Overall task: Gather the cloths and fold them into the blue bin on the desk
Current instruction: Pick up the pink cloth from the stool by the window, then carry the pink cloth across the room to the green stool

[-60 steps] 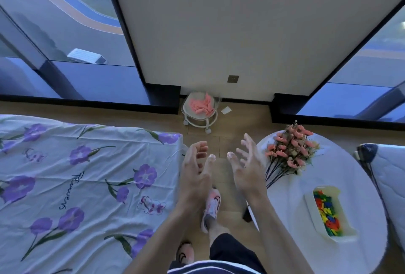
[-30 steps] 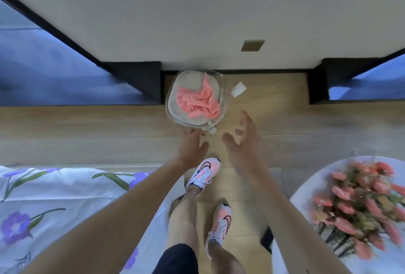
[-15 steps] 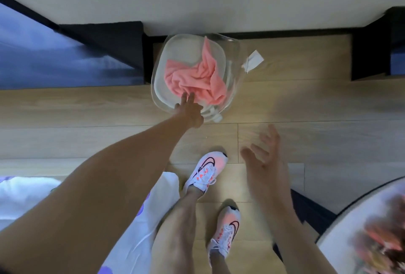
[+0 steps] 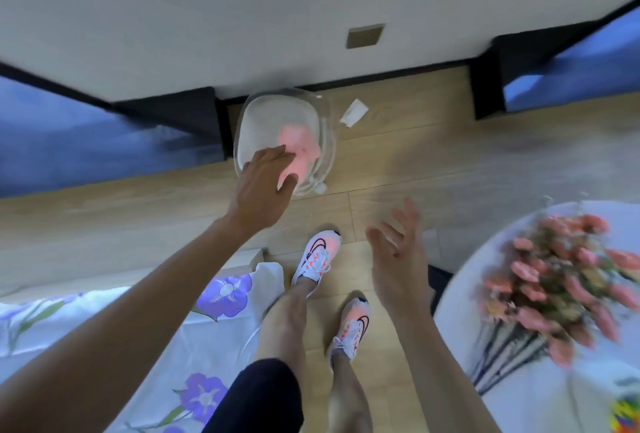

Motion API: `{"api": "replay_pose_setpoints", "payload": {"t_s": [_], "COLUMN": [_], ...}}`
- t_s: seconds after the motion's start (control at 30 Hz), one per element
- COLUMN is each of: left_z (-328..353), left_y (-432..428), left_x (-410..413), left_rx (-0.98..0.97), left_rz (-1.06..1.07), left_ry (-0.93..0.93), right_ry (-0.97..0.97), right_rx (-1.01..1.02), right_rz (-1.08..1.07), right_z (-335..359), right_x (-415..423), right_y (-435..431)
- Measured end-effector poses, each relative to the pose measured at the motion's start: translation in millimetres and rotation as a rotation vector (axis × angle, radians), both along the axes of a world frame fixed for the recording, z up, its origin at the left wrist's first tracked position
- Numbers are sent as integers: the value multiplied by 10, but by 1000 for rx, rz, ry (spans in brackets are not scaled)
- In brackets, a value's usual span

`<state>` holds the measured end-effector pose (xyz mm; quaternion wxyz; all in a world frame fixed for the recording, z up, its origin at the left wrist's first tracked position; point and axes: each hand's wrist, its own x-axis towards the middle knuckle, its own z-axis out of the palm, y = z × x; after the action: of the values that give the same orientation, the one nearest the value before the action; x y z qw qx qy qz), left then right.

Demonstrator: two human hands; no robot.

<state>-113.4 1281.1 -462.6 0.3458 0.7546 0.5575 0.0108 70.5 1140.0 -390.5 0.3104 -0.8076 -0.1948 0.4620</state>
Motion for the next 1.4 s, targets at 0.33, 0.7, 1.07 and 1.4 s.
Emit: {"api": "replay_pose_setpoints", "payload": {"t_s": [0.33, 0.7, 1.07, 1.4], "left_z": [2275, 3615, 4306, 4451], "left_y": [-924, -2262, -4048, -6088], "left_x": [687, 1414, 1960, 1986], "left_rx": [29, -64, -100, -244], "left_rz": [-156, -627, -994, -1160], "left_ry": [-407, -684, -859, -865], "right_ry": [-142, -372, -544, -656], "right_rx": [191, 319, 425, 480], "right_rz": [-390, -886, -1327, -1603], "right_z": [1647, 2732, 3250, 3404], "right_x": [254, 445, 159, -291], "right_y": [-733, -2384, -4584, -6503]}}
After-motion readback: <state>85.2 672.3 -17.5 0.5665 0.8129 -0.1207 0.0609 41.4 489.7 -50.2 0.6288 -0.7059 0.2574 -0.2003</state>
